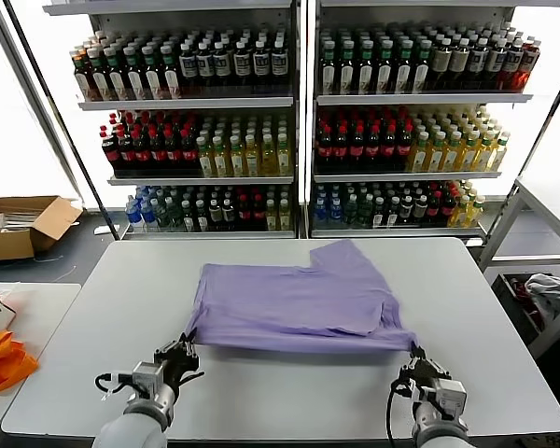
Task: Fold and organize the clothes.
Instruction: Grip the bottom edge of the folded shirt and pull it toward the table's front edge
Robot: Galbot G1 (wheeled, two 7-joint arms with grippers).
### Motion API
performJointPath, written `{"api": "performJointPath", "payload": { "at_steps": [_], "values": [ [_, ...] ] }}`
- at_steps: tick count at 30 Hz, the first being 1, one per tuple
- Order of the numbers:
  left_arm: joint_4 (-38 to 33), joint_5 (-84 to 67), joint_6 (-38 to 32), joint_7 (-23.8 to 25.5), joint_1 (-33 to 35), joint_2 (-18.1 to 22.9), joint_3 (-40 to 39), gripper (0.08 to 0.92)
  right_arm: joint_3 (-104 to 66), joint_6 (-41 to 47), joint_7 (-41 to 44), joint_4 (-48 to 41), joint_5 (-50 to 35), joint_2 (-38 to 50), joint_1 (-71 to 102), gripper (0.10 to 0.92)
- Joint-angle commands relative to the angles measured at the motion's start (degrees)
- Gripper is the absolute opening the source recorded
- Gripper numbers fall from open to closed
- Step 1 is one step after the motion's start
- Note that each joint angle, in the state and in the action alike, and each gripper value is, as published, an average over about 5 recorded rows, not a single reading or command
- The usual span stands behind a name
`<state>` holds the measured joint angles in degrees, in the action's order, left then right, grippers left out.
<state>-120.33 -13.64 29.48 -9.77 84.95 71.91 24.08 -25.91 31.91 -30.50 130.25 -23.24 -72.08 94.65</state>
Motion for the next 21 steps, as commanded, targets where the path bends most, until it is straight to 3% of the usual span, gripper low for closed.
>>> {"api": "performJointPath", "payload": {
  "at_steps": [1, 15, 21],
  "values": [
    [-10.14, -0.77, -1.1, -4.15, 17.98, -0.53, -0.87, 0.105, -1.18, -0.04, -0.58, 3.5, -2.47, 0.91, 8.64, 0.108],
    [-6.52, 0.7, -1.77, -3.82, 16.33, 0.73, 0.07, 0.105, -0.06, 0.93, -1.0, 3.5, -1.94, 0.84, 8.72, 0.108],
    [-7.37, 0.86, -2.03, -3.05, 15.62, 1.5, -1.2, 0.111, 0.77, 1.17, 0.47, 4.58, -1.23, 0.58, 9.05, 0.216]
  ]
}}
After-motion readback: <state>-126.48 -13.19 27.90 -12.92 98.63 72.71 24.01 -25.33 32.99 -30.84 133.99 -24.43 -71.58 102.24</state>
